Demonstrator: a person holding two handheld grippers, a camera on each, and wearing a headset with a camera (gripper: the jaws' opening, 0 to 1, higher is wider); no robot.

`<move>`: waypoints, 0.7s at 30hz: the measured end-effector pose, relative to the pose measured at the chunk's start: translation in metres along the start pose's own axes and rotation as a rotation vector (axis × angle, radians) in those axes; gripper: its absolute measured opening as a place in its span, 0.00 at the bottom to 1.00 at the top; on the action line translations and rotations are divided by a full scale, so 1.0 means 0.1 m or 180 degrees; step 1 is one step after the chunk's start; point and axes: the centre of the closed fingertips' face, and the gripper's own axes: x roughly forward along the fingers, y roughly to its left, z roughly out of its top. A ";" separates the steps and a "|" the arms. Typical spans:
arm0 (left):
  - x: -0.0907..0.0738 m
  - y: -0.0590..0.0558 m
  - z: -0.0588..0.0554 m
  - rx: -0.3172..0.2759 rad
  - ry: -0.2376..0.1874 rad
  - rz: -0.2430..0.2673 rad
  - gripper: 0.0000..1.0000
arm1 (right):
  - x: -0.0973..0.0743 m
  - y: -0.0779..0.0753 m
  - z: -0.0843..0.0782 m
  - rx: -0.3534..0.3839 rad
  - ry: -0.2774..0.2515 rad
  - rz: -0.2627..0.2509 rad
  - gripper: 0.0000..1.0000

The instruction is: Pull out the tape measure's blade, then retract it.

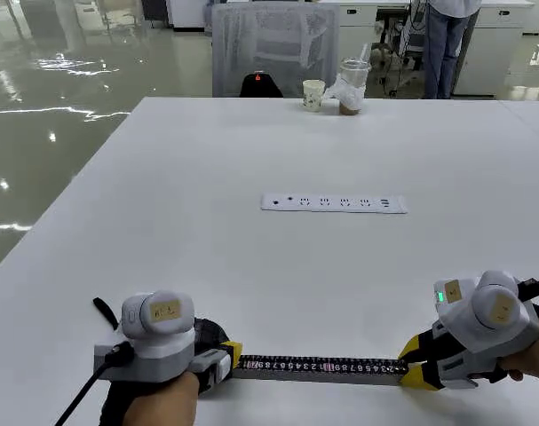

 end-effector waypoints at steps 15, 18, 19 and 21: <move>-0.01 0.00 -0.01 -0.0013 0.0000 -0.0018 0.60 | 0.04 0.00 0.07 -0.0024 -0.0021 0.0011 0.10; -0.01 0.00 -0.01 -0.0013 0.0002 -0.0020 0.60 | 0.06 0.00 0.10 -0.0026 -0.0033 0.0017 0.10; -0.01 0.00 -0.01 -0.0021 0.0003 -0.0021 0.60 | 0.06 0.00 0.11 -0.0029 -0.0035 0.0017 0.10; -0.01 0.00 -0.01 -0.0020 0.0002 -0.0021 0.60 | 0.08 0.00 0.12 -0.0032 -0.0036 0.0025 0.10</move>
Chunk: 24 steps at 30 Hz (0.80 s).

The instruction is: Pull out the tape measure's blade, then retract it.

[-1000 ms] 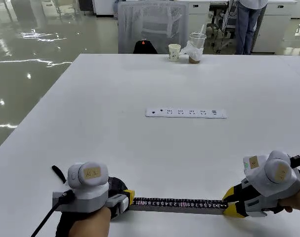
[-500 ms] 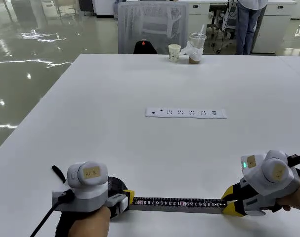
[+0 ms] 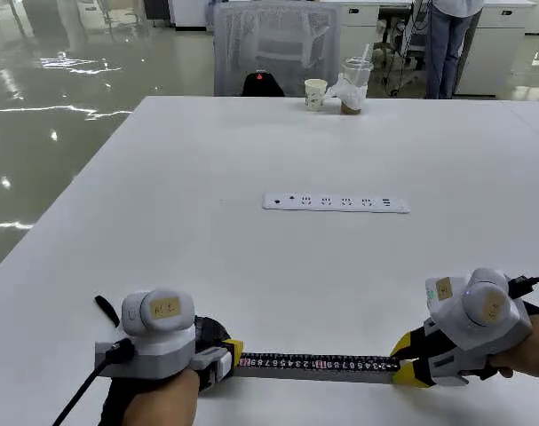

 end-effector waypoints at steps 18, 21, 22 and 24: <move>0.02 0.01 0.00 -0.0007 0.0002 -0.0023 0.60 | 0.11 0.02 0.16 -0.0029 -0.0044 0.0031 0.10; 0.02 0.01 0.00 -0.0010 -0.0001 -0.0023 0.60 | 0.12 0.02 0.18 -0.0031 -0.0049 0.0036 0.10; 0.02 0.00 0.00 -0.0008 -0.0001 -0.0022 0.60 | 0.13 0.02 0.19 -0.0035 -0.0048 0.0039 0.10; 0.02 0.00 0.00 -0.0009 -0.0001 -0.0022 0.60 | 0.14 0.03 0.20 -0.0037 -0.0049 0.0042 0.10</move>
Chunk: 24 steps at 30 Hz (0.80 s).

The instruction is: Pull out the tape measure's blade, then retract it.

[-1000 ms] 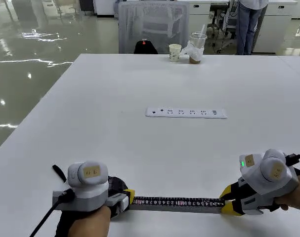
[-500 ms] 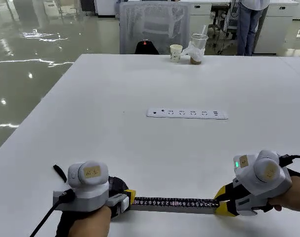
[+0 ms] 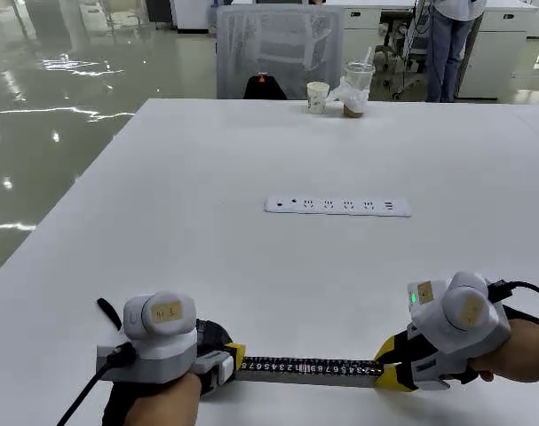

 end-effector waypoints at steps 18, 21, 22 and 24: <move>-0.01 0.00 0.00 -0.0001 -0.0004 -0.0004 0.60 | 0.10 0.03 0.14 -0.0023 -0.0042 0.0017 0.10; -0.01 0.00 0.00 -0.0001 -0.0002 -0.0004 0.60 | 0.11 0.02 0.16 -0.0025 -0.0050 0.0018 0.10; -0.01 0.00 0.00 -0.0003 -0.0002 -0.0005 0.60 | 0.12 0.02 0.17 -0.0030 -0.0050 0.0019 0.10; -0.01 0.00 0.00 -0.0006 -0.0001 -0.0005 0.60 | 0.12 0.02 0.18 -0.0031 -0.0048 0.0017 0.10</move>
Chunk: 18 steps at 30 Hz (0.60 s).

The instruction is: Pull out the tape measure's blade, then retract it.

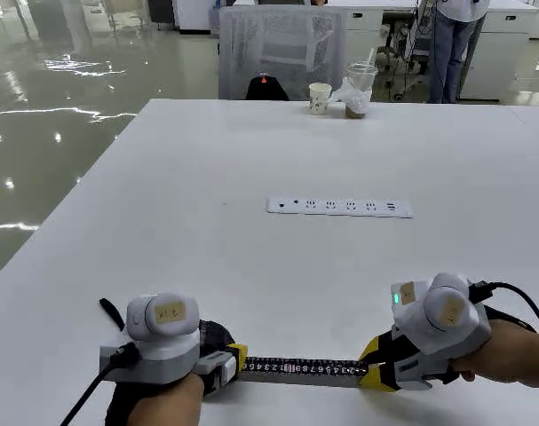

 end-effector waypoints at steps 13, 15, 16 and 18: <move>0.01 0.00 0.01 0.0006 0.0007 -0.0003 0.60 | 0.01 -0.02 0.01 -0.0003 0.0005 -0.0008 0.10; 0.01 0.00 0.00 0.0004 0.0008 -0.0003 0.60 | 0.02 -0.02 0.01 -0.0012 0.0021 -0.0009 0.10; 0.01 0.00 0.00 0.0008 0.0008 -0.0005 0.60 | 0.02 -0.02 0.01 -0.0011 0.0016 -0.0008 0.10; 0.00 0.00 0.00 0.0002 0.0007 -0.0008 0.60 | 0.02 -0.02 0.02 -0.0010 0.0009 -0.0011 0.10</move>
